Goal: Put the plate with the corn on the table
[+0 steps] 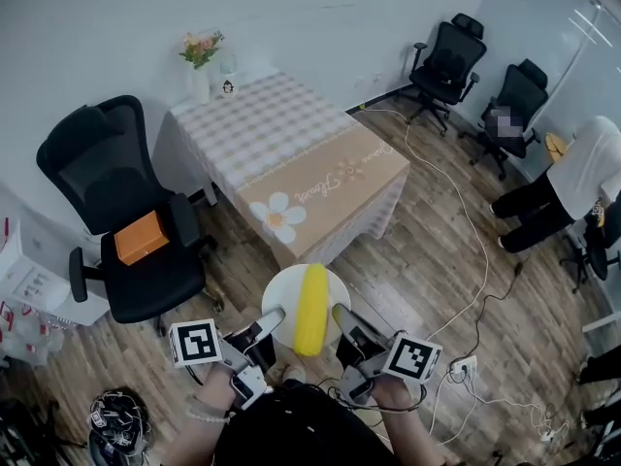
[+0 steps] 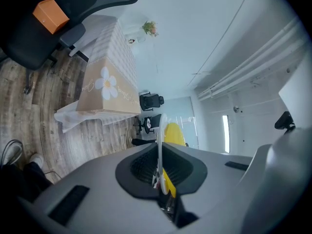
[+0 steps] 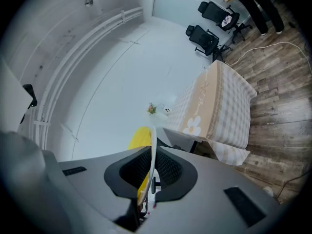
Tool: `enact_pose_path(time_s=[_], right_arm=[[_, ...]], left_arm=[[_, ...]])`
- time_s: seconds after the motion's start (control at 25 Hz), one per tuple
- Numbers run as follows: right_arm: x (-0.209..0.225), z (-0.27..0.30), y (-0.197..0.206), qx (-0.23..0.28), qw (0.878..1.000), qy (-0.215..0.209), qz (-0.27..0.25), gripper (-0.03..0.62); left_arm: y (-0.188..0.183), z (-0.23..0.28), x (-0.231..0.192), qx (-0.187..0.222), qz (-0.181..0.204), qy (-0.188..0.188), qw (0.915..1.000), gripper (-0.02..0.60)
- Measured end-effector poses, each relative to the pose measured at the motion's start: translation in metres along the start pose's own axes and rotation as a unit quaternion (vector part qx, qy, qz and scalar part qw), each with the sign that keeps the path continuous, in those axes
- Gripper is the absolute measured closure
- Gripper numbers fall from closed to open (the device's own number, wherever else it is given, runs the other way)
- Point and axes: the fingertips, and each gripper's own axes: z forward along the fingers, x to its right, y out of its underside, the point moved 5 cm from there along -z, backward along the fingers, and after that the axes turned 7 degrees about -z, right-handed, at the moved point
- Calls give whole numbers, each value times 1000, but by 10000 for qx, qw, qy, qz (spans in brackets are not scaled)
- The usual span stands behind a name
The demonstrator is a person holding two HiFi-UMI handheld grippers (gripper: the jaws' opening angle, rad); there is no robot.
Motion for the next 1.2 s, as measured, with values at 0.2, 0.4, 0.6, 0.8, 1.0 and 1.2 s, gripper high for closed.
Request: enact_pose_path(time_s=[0.2,0.4,0.6,0.8,1.0,1.2], right_arm=[[8,11,-18,-75,9999,-101,-49,543],[18,12,-27,-172,9998,-69,-53,543],[22,15,-31,-214,9997,-154,15,543],[24,23,-35,-234,9995,-201,-6,543],[34,27,-41,-176,9998,-99,51,543],[40,36,-57,-113,9999,-101,-20,543]], left_arm=[[-10,15,4,116,-23,25,9999,554],[-12,25,3,210,34,-13,9998,554],[-14,29,5,256,61,-69,9996,554],[-21,31,4,279,34,-95,9996,554],[-29,43,1,202,52,-109,9997,554],[-42,60,3,146,31,-43,9999,554]])
